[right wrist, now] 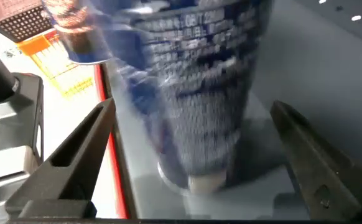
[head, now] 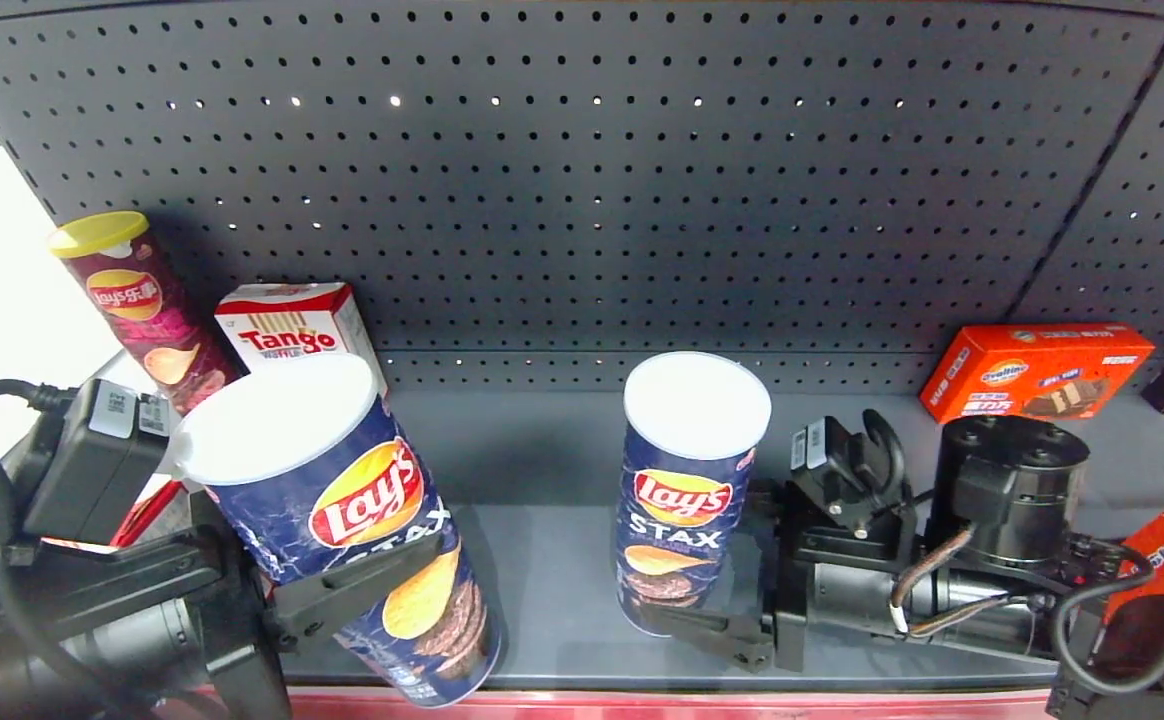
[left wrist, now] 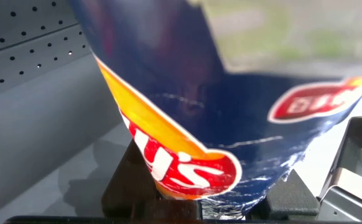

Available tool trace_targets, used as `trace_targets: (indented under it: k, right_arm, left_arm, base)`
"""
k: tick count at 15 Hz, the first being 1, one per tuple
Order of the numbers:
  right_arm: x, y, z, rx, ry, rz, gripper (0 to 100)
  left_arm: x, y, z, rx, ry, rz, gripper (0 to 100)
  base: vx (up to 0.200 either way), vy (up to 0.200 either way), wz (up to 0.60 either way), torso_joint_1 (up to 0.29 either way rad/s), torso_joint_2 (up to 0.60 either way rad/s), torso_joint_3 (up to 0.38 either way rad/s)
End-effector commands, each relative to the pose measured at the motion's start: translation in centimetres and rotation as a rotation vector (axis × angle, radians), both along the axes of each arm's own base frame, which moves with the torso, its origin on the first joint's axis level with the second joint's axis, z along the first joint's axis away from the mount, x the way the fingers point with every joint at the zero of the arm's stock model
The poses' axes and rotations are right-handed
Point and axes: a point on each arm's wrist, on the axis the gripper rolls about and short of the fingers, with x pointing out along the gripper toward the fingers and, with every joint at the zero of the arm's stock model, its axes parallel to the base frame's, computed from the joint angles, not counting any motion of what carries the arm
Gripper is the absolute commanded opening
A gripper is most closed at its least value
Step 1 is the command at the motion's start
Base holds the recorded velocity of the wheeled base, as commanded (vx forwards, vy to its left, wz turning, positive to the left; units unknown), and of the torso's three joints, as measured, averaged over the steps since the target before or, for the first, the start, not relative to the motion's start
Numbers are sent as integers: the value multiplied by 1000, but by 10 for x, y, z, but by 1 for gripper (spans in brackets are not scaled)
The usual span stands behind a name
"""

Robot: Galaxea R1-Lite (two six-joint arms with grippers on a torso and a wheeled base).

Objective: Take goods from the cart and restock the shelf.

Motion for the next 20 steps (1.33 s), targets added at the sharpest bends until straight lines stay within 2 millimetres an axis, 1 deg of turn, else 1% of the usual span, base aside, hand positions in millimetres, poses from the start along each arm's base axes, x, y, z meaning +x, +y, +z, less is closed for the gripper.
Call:
trace_targets:
  k: [1, 2, 4, 5, 6, 7, 8, 9, 10, 11, 12, 13, 15, 16, 17, 18, 19, 20]
  right_arm:
    - [-10, -13, 11, 23, -29, -16, 100]
    - [-21, -35, 20, 43, -48, -61, 100]
    - [-36, -56, 31, 71, -92, -101, 100]
    - [-41, -61, 35, 82, -106, -108, 100]
    - [-57, -73, 43, 107, -139, -127, 100]
    - [-65, -81, 47, 124, -159, -160, 100]
    - [-67, -83, 49, 130, -165, -177, 100]
    - [-74, -89, 55, 154, -186, -254, 100]
    - [-79, -94, 57, 164, -200, -329, 100]
    - [-86, -99, 58, 164, -201, -441, 100]
    - [-86, -99, 58, 164, -201, -441, 100]
    - [-101, -112, 49, 133, -177, -601, 100]
    - [-121, -123, 37, 104, -156, -690, 100]
    - [-137, -133, 21, 57, -125, -763, 100]
    - [-148, -140, 11, 42, -115, -766, 100]
    - [-154, -145, 7, 43, -108, -768, 100]
    - [-165, -152, 1, 63, -70, -773, 100]
    - [-172, -156, -7, 63, -35, -764, 100]
  left_arm:
    - [0, 0, 0, 0, 0, 0, 0]
    - [0, 0, -1, 1, 2, 0, 0]
    - [0, 0, 0, 0, 0, 0, 0]
    - [0, 0, 0, -1, 0, 0, 0]
    - [0, 0, 0, -1, 2, 0, 0]
    - [0, 0, 0, -2, 3, 0, 0]
    - [0, 0, 0, -5, 6, 0, 0]
    - [0, 0, 1, -14, 12, 3, 0]
    - [0, 0, 1, -16, 10, 3, 0]
    - [0, 0, 2, -19, 9, 3, 0]
    - [0, 0, 2, -19, 9, 3, 0]
    - [0, 0, 2, -18, 10, 3, 0]
    - [-2, 1, 2, -20, 6, 3, 0]
    - [-2, 1, 2, -21, 4, 3, 0]
    - [-2, 1, 3, -20, 2, 3, 0]
    - [-2, 1, 3, -21, 1, 3, 0]
    - [-2, 1, 3, -22, -1, -1, 0]
    - [-3, 1, 3, -22, -1, 1, 0]
  base:
    - [0, 0, 0, 0, 0, 0]
    - [0, 0, 0, 0, 0, 0]
    - [0, 0, 0, 0, 0, 0]
    - [0, 0, 0, 0, 0, 0]
    - [0, 0, 0, 0, 0, 0]
    - [0, 0, 0, 0, 0, 0]
    - [0, 0, 0, 0, 0, 0]
    - [0, 0, 0, 0, 0, 0]
    - [0, 0, 0, 0, 0, 0]
    - [0, 0, 0, 0, 0, 0]
    - [0, 0, 0, 0, 0, 0]
    - [0, 0, 0, 0, 0, 0]
    - [0, 0, 0, 0, 0, 0]
    - [0, 0, 0, 0, 0, 0]
    - [0, 0, 0, 0, 0, 0]
    - [0, 0, 0, 0, 0, 0]
    - [0, 0, 0, 0, 0, 0]
    - [0, 0, 0, 0, 0, 0]
